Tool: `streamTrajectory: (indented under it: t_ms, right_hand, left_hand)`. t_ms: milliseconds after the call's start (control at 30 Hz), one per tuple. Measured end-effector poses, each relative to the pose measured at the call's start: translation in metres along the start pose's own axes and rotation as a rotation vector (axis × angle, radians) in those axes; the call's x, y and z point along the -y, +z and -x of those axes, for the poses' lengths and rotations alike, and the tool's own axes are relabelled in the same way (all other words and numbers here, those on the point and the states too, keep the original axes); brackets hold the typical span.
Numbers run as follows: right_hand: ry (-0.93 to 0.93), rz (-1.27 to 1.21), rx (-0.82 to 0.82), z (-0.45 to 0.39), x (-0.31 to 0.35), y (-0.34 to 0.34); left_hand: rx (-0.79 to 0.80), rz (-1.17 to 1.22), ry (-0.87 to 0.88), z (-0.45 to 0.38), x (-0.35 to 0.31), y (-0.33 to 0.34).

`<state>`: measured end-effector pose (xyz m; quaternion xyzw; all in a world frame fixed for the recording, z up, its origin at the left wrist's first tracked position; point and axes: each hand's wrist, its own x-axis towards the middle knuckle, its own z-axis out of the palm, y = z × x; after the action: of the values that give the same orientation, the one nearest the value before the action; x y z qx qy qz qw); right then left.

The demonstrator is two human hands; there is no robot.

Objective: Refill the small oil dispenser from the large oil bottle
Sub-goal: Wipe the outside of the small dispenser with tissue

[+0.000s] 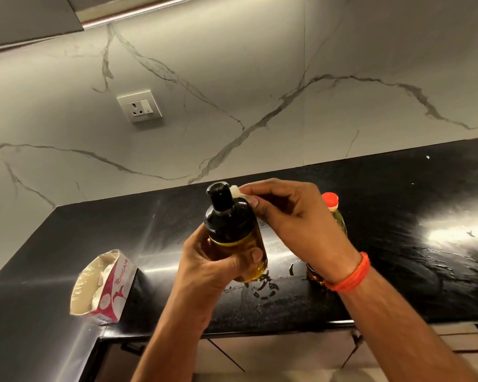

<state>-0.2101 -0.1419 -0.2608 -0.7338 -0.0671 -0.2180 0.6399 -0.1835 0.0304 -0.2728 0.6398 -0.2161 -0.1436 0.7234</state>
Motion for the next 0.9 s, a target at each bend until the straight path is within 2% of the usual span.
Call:
streamTrajectory:
  t_ms: [100, 267, 567, 733, 900]
  right_hand:
    - [-0.017, -0.022, -0.139, 0.013, -0.004, 0.007]
    - [-0.219, 0.218, -0.300, 0.036, -0.005, 0.020]
    - [-0.424, 0.404, -0.275, 0.049, 0.000, 0.028]
    - [-0.353, 0.366, -0.359, 0.037, -0.013, 0.016]
    - [-0.118, 0.104, -0.193, 0.026, -0.032, 0.008]
  left_hand:
    - [-0.053, -0.017, -0.010, -0.002, 0.002, -0.002]
    - [-0.066, -0.012, -0.017, -0.003, 0.003, -0.002]
    - [-0.076, 0.003, 0.020, -0.006, 0.005, 0.002]
    - [-0.051, -0.026, 0.023, -0.006, 0.007, 0.001]
    - [-0.007, -0.020, 0.052, -0.004, 0.004, 0.003]
